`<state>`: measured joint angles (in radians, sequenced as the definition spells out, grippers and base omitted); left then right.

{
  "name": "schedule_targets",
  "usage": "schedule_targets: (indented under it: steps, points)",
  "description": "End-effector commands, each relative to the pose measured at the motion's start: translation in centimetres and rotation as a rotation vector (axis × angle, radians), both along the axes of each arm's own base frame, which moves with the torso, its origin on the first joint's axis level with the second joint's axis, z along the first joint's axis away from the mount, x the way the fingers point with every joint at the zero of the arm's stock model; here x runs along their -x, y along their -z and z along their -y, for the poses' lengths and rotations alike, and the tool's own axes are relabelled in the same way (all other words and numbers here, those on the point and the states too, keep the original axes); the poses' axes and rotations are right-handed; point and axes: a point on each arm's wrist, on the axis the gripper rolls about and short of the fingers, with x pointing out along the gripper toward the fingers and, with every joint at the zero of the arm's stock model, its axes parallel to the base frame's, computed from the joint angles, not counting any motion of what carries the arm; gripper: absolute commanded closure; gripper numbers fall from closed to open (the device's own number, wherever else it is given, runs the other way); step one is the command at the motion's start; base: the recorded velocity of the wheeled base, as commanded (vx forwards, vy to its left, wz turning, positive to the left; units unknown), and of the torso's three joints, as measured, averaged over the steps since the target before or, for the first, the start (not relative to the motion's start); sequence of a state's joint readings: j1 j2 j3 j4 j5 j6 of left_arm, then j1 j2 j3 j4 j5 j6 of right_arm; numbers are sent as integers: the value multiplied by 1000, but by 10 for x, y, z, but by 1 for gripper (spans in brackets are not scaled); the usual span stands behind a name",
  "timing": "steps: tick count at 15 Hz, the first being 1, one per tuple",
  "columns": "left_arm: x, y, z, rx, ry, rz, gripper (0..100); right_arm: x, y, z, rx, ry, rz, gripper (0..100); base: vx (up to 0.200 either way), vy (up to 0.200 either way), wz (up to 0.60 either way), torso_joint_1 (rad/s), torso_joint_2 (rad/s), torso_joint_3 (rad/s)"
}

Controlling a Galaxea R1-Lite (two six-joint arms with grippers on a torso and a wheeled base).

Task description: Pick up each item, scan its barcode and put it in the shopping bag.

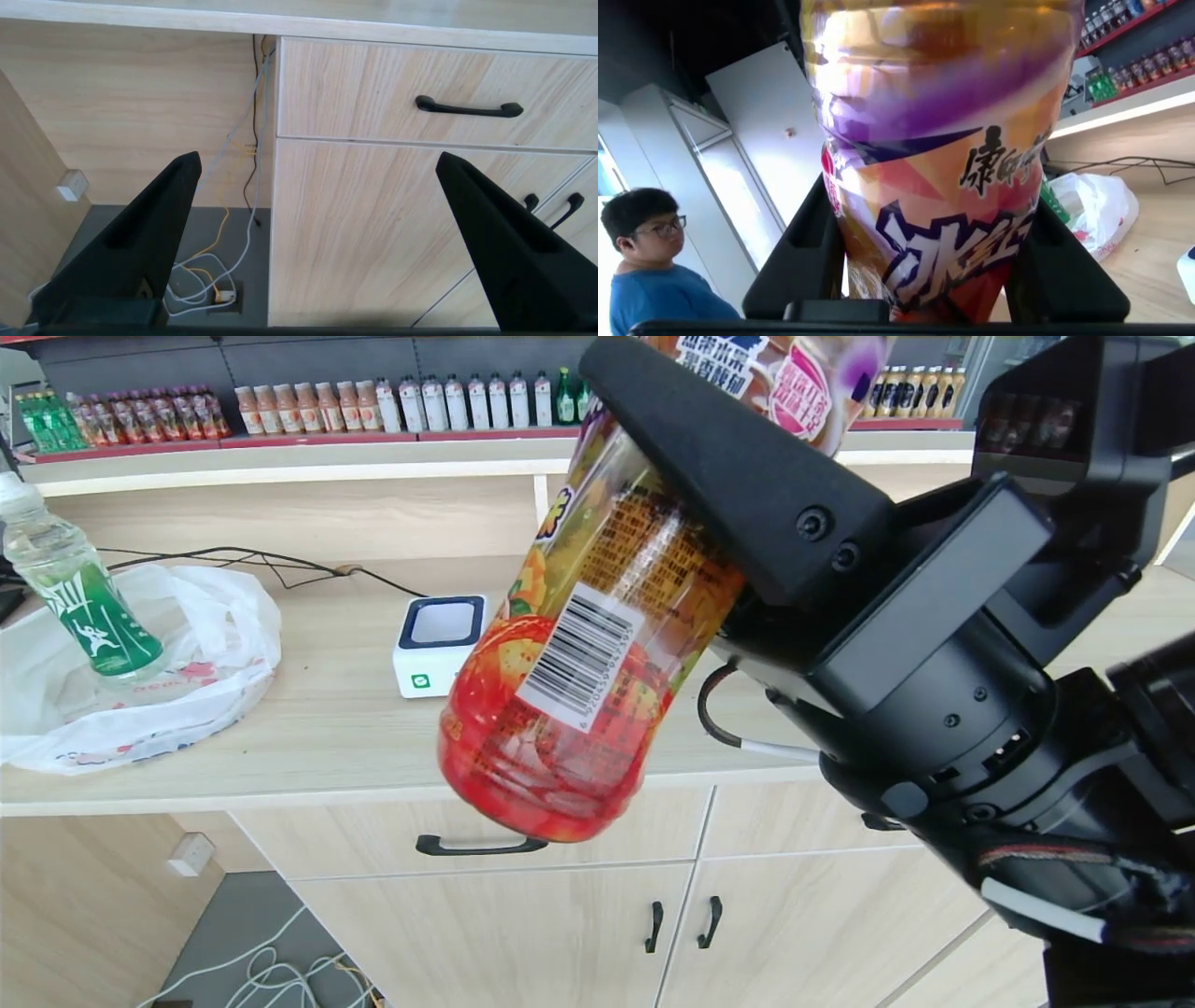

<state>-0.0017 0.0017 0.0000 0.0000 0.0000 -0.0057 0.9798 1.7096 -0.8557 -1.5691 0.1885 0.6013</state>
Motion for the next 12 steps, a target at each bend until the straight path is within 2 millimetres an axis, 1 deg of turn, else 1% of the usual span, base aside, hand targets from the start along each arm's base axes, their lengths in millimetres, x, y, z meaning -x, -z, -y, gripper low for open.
schedule_targets:
  steps: [1,3,4,12]
  points:
    - [0,0,0,0,0,0,0,2,-2,2,-5,-1,3,100,0,0,0,0,0,0]
    - [0,0,0,0,0,0,0,2,1,4,3,0,-3,100,0,0,0,0,0,0]
    - [0,0,0,0,0,0,0,5,5,7,18,-2,-13,100,0,0,0,0,0,0]
    - [0,0,0,0,0,0,0,3,7,9,29,24,-3,100,0,0,0,0,0,0]
